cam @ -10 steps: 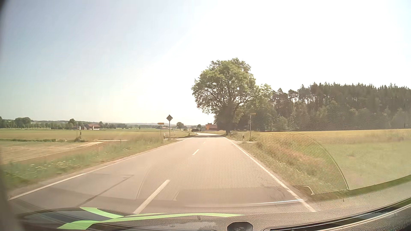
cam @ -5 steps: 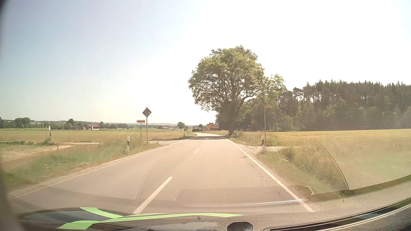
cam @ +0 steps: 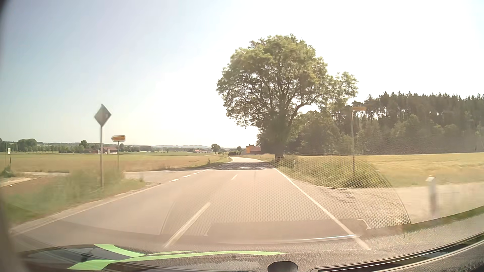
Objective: Follow the waypoints while adhering to traffic rules and regulations
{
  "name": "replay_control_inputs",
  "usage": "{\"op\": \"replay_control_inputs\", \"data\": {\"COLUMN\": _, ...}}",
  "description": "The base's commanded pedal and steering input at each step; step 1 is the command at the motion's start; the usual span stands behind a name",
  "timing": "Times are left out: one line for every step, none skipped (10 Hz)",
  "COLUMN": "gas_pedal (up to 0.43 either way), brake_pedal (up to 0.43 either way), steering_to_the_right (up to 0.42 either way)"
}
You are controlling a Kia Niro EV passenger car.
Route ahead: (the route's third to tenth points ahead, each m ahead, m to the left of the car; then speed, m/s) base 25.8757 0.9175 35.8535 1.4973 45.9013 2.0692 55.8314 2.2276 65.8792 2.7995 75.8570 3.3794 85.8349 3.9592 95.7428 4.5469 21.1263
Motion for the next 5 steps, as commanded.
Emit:
{"op": "replay_control_inputs", "data": {"gas_pedal": 0.197, "brake_pedal": 0.000, "steering_to_the_right": -0.006}}
{"op": "replay_control_inputs", "data": {"gas_pedal": 0.197, "brake_pedal": 0.000, "steering_to_the_right": -0.006}}
{"op": "replay_control_inputs", "data": {"gas_pedal": 0.209, "brake_pedal": 0.000, "steering_to_the_right": -0.006}}
{"op": "replay_control_inputs", "data": {"gas_pedal": 0.209, "brake_pedal": 0.000, "steering_to_the_right": -0.006}}
{"op": "replay_control_inputs", "data": {"gas_pedal": 0.209, "brake_pedal": 0.000, "steering_to_the_right": -0.006}}
